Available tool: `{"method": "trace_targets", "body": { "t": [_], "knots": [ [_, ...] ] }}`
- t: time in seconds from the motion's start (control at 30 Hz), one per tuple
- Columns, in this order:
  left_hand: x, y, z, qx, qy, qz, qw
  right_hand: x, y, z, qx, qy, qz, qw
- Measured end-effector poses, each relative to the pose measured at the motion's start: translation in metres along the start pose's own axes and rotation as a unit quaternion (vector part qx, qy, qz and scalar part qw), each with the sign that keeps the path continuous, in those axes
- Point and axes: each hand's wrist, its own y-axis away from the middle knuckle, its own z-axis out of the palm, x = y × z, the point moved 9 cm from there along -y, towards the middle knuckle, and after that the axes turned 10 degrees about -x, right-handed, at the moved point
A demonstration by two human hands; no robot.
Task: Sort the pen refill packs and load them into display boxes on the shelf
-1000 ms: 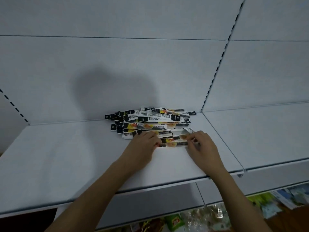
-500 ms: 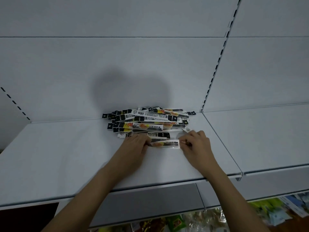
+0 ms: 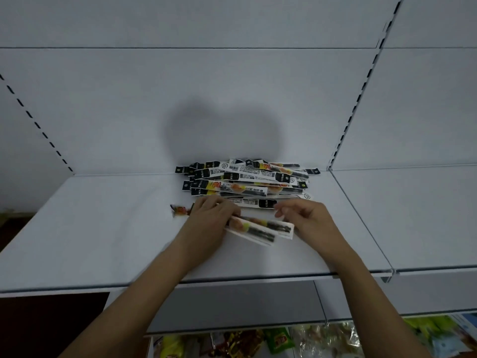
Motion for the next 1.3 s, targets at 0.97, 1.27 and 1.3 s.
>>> {"method": "trace_targets", "body": {
  "t": [0.97, 1.27, 1.3],
  "knots": [
    [-0.026, 0.011, 0.002, 0.006, 0.444, -0.170, 0.880, -0.063, -0.021, 0.116, -0.088, -0.025, -0.103, 0.990],
    [-0.058, 0.036, -0.009, -0.038, -0.027, -0.129, 0.991, -0.012, -0.022, 0.071, 0.023, 0.415, -0.071, 0.907],
    [-0.056, 0.036, -0.008, -0.029, -0.031, -0.113, 0.993, -0.012, -0.021, 0.072, 0.035, 0.425, -0.074, 0.901]
  ]
}}
